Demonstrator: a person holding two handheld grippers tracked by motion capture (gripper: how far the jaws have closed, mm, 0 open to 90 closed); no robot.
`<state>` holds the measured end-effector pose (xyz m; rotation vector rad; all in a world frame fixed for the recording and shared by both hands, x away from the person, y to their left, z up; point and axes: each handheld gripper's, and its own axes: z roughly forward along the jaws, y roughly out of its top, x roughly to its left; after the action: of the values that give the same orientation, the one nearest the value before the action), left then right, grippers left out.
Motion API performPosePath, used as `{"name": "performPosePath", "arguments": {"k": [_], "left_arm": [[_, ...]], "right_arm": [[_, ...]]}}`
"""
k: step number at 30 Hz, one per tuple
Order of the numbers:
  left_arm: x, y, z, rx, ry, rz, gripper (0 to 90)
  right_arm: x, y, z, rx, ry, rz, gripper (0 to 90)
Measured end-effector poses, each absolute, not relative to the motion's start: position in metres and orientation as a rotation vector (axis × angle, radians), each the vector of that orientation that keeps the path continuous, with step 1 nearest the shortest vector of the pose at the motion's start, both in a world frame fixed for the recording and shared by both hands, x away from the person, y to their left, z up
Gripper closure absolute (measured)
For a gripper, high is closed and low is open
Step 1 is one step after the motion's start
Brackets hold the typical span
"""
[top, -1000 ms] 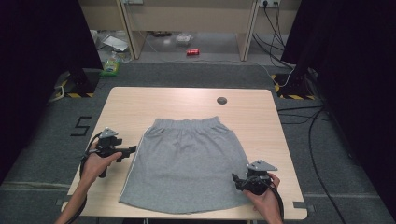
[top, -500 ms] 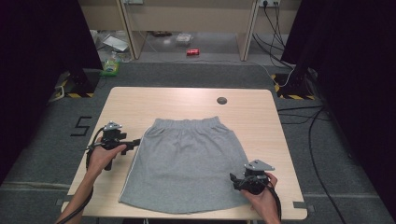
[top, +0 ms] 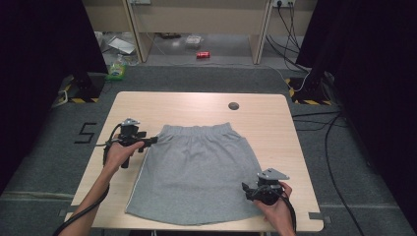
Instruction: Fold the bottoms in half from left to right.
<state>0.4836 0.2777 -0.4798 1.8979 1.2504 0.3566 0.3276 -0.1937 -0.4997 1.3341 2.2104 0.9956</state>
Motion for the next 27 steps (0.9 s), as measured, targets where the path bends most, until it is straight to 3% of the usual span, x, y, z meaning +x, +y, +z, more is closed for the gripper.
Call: {"name": "performPosePath", "arguments": {"k": [27], "left_arm": [[0.532, 0.249, -0.496, 1.932, 1.318, 0.321, 37.9]], "right_arm": [[0.328, -0.19, -0.501, 1.325, 2.227, 0.998, 28.7]]}}
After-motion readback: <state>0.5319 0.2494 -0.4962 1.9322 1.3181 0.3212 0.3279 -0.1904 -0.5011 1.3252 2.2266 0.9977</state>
